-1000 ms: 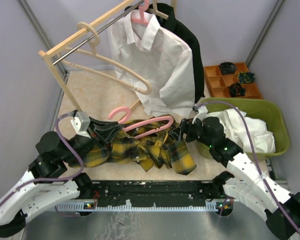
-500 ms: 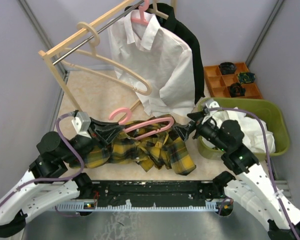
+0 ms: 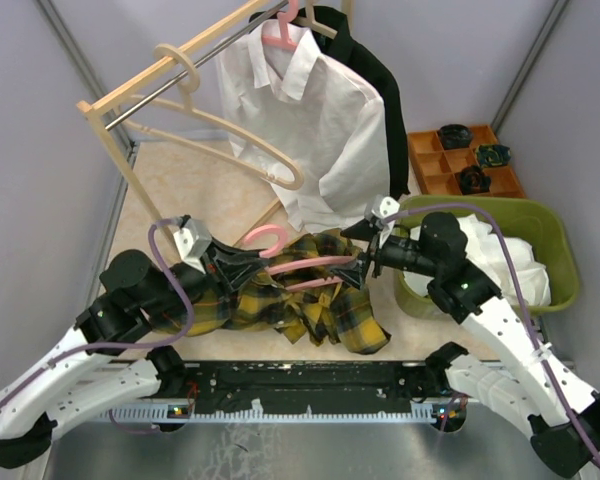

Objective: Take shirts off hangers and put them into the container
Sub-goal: Remove the shirt from the hanger.

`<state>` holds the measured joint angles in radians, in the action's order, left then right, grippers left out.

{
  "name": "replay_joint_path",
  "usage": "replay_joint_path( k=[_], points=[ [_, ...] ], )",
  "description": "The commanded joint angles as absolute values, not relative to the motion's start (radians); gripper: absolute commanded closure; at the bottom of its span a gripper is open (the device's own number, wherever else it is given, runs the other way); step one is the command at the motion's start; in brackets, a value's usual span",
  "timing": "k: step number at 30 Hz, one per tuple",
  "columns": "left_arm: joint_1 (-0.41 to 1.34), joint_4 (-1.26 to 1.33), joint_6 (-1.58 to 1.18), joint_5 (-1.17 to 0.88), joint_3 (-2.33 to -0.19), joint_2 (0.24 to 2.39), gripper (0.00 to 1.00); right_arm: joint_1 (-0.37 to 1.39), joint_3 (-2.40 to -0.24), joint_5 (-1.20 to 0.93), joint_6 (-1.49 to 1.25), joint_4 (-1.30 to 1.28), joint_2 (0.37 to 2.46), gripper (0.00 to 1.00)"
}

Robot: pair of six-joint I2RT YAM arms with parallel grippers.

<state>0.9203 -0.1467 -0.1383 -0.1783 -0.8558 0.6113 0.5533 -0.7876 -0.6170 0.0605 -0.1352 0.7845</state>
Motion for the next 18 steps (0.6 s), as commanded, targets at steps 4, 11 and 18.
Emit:
replay_joint_path(
  k=[4, 11, 18],
  points=[
    [0.921, -0.039, -0.166, -0.239, -0.853, 0.587, 1.00, 0.550, -0.842, -0.868, 0.050, -0.135, 0.808, 0.32],
    [0.921, -0.038, -0.158, -0.179, -0.838, 0.567, 0.99, 0.550, -0.812, -0.752, -0.026, -0.150, 0.747, 1.00],
    [0.921, -0.186, -0.152, 0.052, -0.834, 0.568, 0.41, 0.549, -0.776, -0.407, -0.112, -0.258, 0.602, 1.00]
  ],
)
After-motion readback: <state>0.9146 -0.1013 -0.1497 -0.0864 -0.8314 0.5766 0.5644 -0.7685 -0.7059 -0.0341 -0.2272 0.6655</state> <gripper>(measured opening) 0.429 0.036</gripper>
